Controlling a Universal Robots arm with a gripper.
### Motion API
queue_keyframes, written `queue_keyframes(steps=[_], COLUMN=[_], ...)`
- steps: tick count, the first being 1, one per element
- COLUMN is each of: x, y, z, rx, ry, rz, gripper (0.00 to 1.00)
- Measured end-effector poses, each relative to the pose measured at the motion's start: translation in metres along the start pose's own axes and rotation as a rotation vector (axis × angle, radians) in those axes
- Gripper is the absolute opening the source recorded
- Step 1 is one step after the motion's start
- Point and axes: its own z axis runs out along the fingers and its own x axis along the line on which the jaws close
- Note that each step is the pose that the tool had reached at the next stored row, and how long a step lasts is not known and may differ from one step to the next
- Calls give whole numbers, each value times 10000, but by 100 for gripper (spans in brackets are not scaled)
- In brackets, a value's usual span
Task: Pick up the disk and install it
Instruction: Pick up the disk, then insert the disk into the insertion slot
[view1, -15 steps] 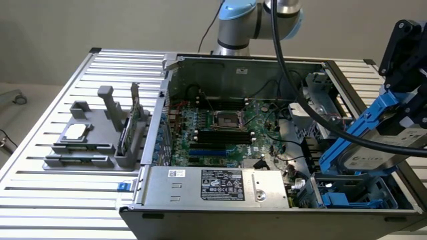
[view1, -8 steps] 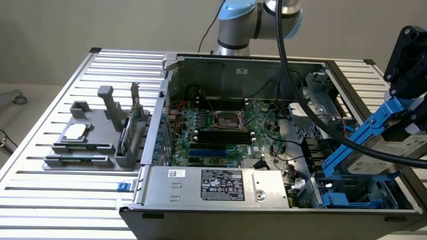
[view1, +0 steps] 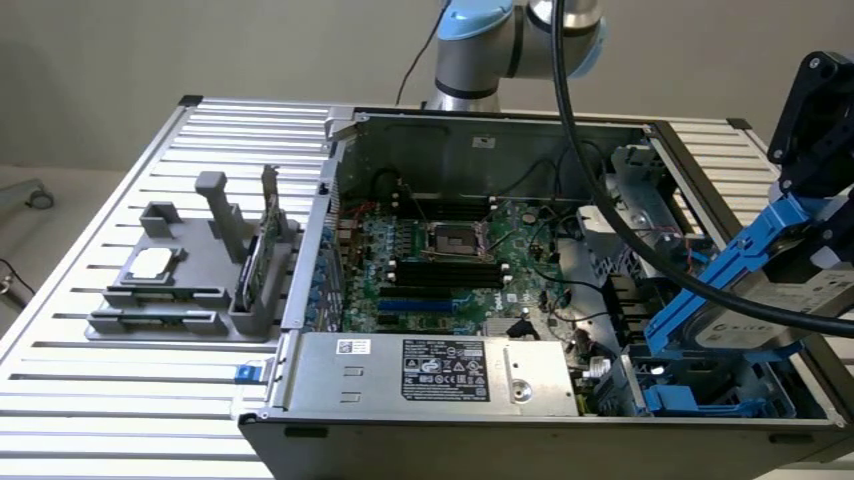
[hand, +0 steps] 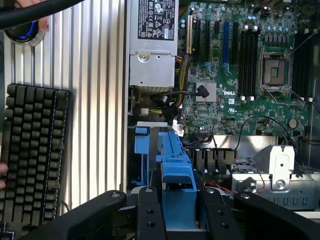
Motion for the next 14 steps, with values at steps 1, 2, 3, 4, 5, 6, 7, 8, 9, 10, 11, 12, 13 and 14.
queue_keyframes(steps=[1, 2, 3, 4, 5, 6, 7, 8, 9, 10, 11, 12, 13, 14], x=[0, 0, 0, 0, 0, 0, 0, 0, 0, 0, 0, 0, 0, 0], y=[0, 0, 0, 0, 0, 0, 0, 0, 0, 0, 0, 0, 0, 0], z=[0, 0, 0, 0, 0, 0, 0, 0, 0, 0, 0, 0, 0, 0], rx=[0, 0, 0, 0, 0, 0, 0, 0, 0, 0, 0, 0, 0, 0], ry=[0, -1, 0, 0, 0, 0, 0, 0, 0, 0, 0, 0, 0, 0], rz=[0, 0, 0, 0, 0, 0, 0, 0, 0, 0, 0, 0, 0, 0], gripper=[33, 33, 33, 33, 33, 33, 33, 33, 33, 33, 33, 33, 33, 33])
